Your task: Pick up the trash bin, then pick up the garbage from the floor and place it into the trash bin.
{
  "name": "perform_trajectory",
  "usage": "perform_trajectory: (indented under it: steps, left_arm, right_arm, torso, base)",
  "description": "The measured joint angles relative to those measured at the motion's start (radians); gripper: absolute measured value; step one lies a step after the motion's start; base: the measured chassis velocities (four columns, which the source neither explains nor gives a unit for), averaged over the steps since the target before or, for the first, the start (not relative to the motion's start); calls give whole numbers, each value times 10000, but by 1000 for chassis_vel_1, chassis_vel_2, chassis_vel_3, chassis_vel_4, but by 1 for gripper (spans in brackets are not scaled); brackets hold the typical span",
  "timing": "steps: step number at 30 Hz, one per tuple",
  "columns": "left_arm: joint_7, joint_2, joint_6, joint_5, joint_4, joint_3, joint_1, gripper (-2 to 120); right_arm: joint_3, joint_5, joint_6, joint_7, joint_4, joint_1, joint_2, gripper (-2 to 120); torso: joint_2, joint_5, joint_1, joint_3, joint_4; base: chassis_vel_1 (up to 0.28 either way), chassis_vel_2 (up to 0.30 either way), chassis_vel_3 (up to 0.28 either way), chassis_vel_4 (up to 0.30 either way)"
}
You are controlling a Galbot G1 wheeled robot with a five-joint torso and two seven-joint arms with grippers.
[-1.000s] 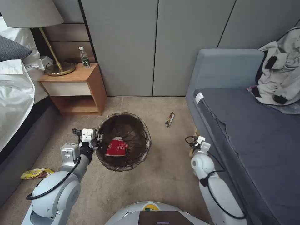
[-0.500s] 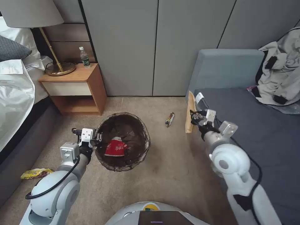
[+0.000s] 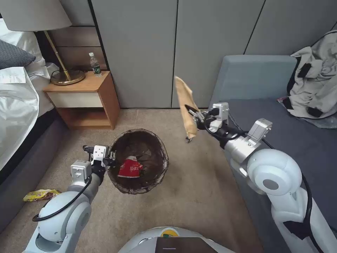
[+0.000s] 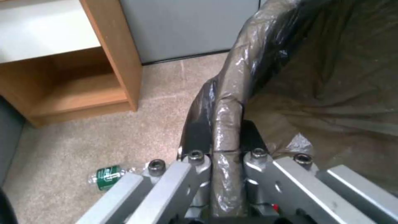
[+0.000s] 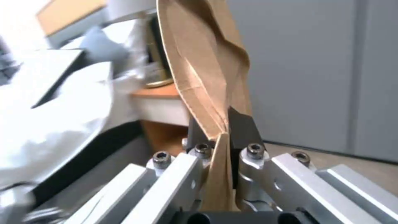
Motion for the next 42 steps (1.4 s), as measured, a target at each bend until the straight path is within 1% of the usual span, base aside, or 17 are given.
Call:
perform_trajectory:
  steps: [5, 6, 7, 9, 10, 14, 15, 19, 20, 24, 26, 28, 39, 41, 42]
  left_arm:
    - [-2, 30, 20, 8, 31, 2, -1, 3]
    - [-3, 39, 30, 13, 59, 16, -7, 3]
    - [-4, 40, 31, 15, 70, 23, -11, 3]
    - [-4, 46, 35, 24, 120, 46, -29, 3]
    - [-4, 46, 35, 24, 120, 46, -29, 3]
    - [0, 74, 51, 26, 163, 76, -57, 3]
    - [0, 74, 51, 26, 163, 76, -57, 3]
    - [3, 78, 62, 28, 184, 112, -73, 3]
    - [3, 78, 62, 28, 184, 112, -73, 3]
    - [7, 80, 83, 28, 206, 117, -99, 3]
    - [7, 80, 83, 28, 206, 117, -99, 3]
    - [3, 50, 110, 14, 269, 130, -132, 3]
    - [-84, 6, 176, -200, 378, 129, -257, 3]
    - [-85, -3, 177, -204, 384, 129, -265, 3]
    - [-87, -11, 178, -204, 388, 130, -272, 3]
  right_arm:
    - [-448, 122, -85, -269, -124, 496, -59, 0]
    - [-924, 292, -116, -277, -212, 851, -63, 0]
    - [-1079, 332, -126, -271, -236, 951, -57, 0]
    - [-1557, 377, -160, -221, -350, 1227, 8, 0]
    - [-1557, 377, -160, -221, -350, 1227, 8, 0]
    - [-2224, 394, -199, -20, -514, 1522, 178, 0]
    - [-2224, 394, -199, -20, -514, 1522, 178, 0]
    - [-2791, 384, -238, 194, -645, 1585, 455, 0]
    - [-2791, 384, -238, 194, -645, 1585, 455, 0]
    - [-3320, 252, -275, 441, -820, 1623, 712, 0]
    - [-3320, 252, -275, 441, -820, 1623, 712, 0]
    - [-3645, 194, -335, 597, -903, 1642, 809, 0]
    - [-4304, -445, -366, 610, -1045, 1182, 900, 0]
    - [-4388, -515, -367, 619, -1070, 1158, 929, -1]
    - [-4453, -603, -371, 631, -1096, 1143, 963, 1]
  torso:
    - [0, -1, 0, 0, 0]
    - [0, 0, 0, 0, 0]
    - [0, -1, 0, 1, 1]
    - [0, -1, 0, 0, 0]
    - [0, -1, 0, 0, 0]
    - [0, -1, 0, 1, 0]
    - [0, -1, 0, 1, 0]
    - [0, -1, 0, 0, 0]
    - [0, -1, 0, 0, 0]
    - [0, -2, 0, 0, 0]
    - [0, -2, 0, 0, 0]
    - [0, -2, 0, 0, 0]
    - [0, -1, 0, 0, -1]
    - [0, -1, 0, 0, 0]
    - [0, -1, 0, 0, 0]
  base:
    - [0, 0, 0, 0]
    - [0, 0, 0, 0]
    - [0, 0, 0, 0]
    - [0, 0, 0, 0]
    - [0, 0, 0, 0]
    - [0, 0, 0, 0]
    - [0, 0, 0, 0]
    - [0, 0, 0, 0]
    - [0, 0, 0, 0]
    - [0, 0, 0, 0]
    - [0, 0, 0, 0]
    - [0, 0, 0, 0]
    - [0, 0, 0, 0]
    - [0, 0, 0, 0]
    - [0, 0, 0, 0]
